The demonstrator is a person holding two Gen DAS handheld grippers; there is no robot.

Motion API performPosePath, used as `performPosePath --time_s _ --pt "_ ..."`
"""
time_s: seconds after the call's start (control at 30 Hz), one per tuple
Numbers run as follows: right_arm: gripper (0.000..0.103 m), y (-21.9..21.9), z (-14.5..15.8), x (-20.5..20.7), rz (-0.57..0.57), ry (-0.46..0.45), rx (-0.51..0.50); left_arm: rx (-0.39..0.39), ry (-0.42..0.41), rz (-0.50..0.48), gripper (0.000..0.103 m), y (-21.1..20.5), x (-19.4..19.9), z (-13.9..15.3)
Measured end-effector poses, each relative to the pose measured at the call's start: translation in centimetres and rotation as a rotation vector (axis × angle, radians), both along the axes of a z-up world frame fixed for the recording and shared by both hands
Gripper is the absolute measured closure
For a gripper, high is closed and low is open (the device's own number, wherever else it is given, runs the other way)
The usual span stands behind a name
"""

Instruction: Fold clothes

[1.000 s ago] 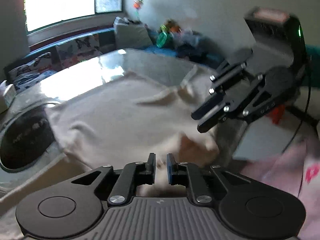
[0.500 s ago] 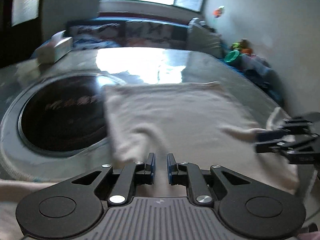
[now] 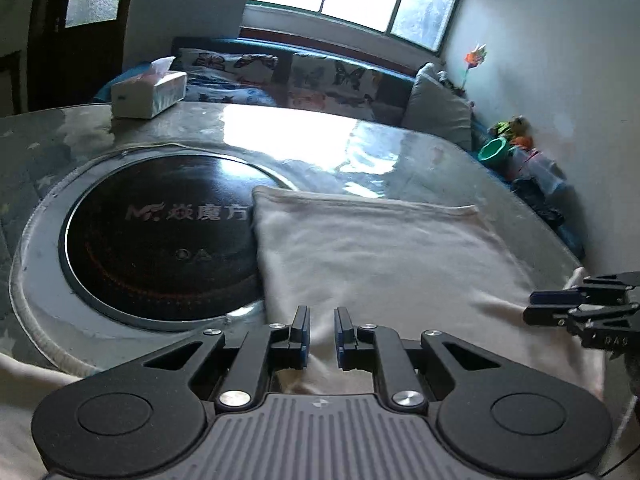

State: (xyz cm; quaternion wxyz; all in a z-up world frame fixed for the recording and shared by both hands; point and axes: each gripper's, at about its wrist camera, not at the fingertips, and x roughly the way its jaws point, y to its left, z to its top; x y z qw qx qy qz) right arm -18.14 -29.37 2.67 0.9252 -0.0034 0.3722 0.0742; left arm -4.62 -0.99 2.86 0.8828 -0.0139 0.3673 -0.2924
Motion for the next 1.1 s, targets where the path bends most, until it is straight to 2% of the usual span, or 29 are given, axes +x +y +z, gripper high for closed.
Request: performPosePath --time_s 0.23,0.33,0.4,0.57,0.63,0.77,0.87,0.93,1.0,1.1 --pt "0.077 -2.7 -0.2 -0.5 -0.107 0.002 0.044 0.018 -0.004 0.017 0.088 0.3 0.0 -0.3" --pt "0.077 -1.9 0.1 -1.3 -0.074 -0.027 -0.001 0.032 -0.025 -0.001 0.081 -0.7 -0.9 0.1" --pt "0.077 -0.9 0.2 -1.9 -0.028 -0.03 -0.023 0.03 -0.04 -0.042 0.078 -1.6 -2.0 0.5" --pt "0.077 1.1 0.7 -3.3 0.05 -0.028 -0.043 0.037 -0.06 -0.183 0.077 -3.9 -5.7 0.8" --pt "0.076 2.0 1.1 -4.0 0.088 -0.028 -0.051 0.061 -0.086 -0.242 0.073 -4.5 -7.3 0.5" --pt "0.072 4.2 1.2 -6.2 0.175 -0.032 -0.133 0.11 -0.137 -0.358 0.07 -5.8 -10.5 -0.1" --pt "0.07 5.0 0.9 -7.8 0.219 -0.001 -0.136 0.147 -0.177 -0.444 0.068 -6.6 -12.9 -0.5" --pt "0.07 4.9 0.8 -8.6 0.222 0.026 -0.124 0.161 -0.202 -0.466 0.068 -6.5 -13.4 -0.5" --pt "0.07 4.1 0.9 -9.5 0.19 0.035 -0.093 0.154 -0.187 -0.479 0.063 -6.4 -13.2 -0.3" --pt "0.069 2.0 1.6 -10.5 0.1 0.018 -0.038 0.16 -0.206 -0.479 0.059 -6.2 -12.7 0.3"
